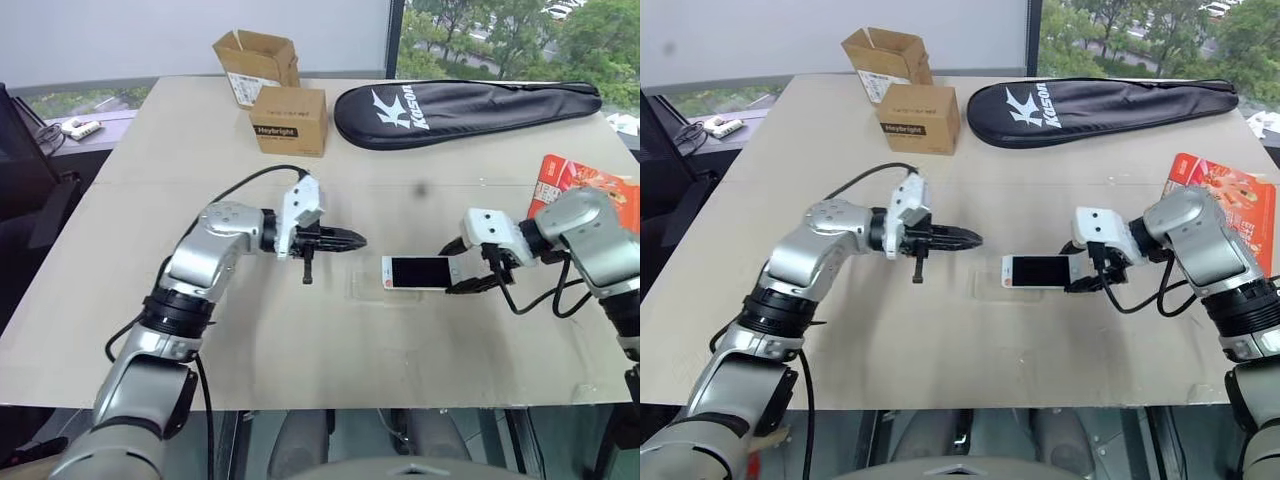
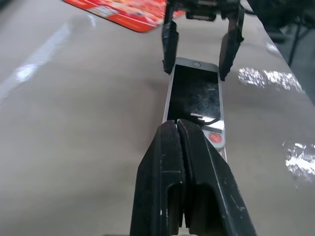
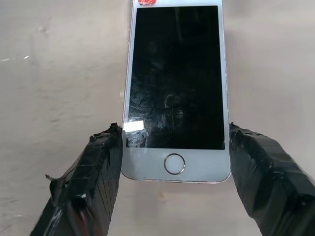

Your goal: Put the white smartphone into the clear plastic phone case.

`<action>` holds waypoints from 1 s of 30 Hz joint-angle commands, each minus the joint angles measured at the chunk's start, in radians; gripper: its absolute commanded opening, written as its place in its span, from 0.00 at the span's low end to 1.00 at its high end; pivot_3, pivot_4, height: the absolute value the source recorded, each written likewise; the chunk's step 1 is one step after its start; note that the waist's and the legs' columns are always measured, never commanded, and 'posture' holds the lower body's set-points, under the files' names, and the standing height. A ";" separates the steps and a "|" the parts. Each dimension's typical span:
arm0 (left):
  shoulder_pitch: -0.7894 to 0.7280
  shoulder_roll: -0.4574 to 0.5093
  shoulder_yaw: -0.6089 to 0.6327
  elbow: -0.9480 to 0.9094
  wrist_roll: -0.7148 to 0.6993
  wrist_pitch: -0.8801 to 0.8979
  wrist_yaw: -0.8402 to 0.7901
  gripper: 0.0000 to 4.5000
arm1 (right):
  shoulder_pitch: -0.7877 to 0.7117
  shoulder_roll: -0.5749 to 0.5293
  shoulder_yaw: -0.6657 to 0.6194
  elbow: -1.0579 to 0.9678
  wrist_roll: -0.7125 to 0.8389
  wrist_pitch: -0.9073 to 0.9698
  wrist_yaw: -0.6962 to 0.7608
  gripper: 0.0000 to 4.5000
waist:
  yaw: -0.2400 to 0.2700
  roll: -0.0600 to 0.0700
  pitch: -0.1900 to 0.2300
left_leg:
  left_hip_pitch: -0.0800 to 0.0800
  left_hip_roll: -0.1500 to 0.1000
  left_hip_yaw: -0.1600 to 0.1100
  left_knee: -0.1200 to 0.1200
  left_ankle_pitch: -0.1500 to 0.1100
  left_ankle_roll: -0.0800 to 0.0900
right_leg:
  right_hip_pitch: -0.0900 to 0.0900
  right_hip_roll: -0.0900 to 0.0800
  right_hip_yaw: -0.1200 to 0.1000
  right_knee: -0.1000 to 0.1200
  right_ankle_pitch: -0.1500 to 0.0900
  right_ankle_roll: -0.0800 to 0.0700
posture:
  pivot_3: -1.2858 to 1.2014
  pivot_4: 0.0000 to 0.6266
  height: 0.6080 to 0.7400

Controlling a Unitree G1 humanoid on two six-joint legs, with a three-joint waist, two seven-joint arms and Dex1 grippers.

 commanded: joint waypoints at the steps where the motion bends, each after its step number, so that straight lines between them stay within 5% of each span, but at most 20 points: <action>1: -0.008 -0.020 -0.023 0.000 0.029 -0.038 -0.012 0.01 | -0.010 -0.021 0.008 -0.043 -0.007 0.023 0.005 0.63 | 0.000 0.000 0.000 | 0.000 0.000 0.000 0.000 0.000 0.000 | 0.000 0.000 0.000 0.000 0.000 0.000 | 0.52 0.24 1.00; 30: 0.053 -0.110 -0.166 0.028 0.196 0.043 0.031 0.01 | -0.061 0.021 0.100 -0.034 -0.031 0.060 0.000 0.63 | 0.001 0.000 0.000 | 0.000 0.000 -0.001 0.001 0.000 0.000 | 0.000 0.000 0.000 0.000 0.000 0.000 | 0.52 0.24 1.00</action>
